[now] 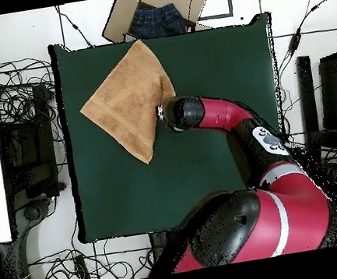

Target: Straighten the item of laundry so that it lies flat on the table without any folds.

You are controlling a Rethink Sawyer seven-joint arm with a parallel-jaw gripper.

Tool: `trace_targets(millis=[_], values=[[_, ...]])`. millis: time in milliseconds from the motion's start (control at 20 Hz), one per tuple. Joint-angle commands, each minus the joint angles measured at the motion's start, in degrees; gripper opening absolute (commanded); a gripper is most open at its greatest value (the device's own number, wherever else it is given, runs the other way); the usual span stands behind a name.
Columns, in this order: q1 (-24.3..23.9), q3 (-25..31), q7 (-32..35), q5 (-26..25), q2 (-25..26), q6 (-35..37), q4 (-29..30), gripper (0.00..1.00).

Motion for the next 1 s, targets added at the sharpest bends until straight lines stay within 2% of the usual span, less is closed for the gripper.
trace_targets(millis=[50,1000], values=[[-5.52,-5.16,-1.15,-9.48,7.52,-4.67,3.87,0.0],[-13.55,-0.2,-6.26,-13.26,7.48,0.52,2.84,0.0]])
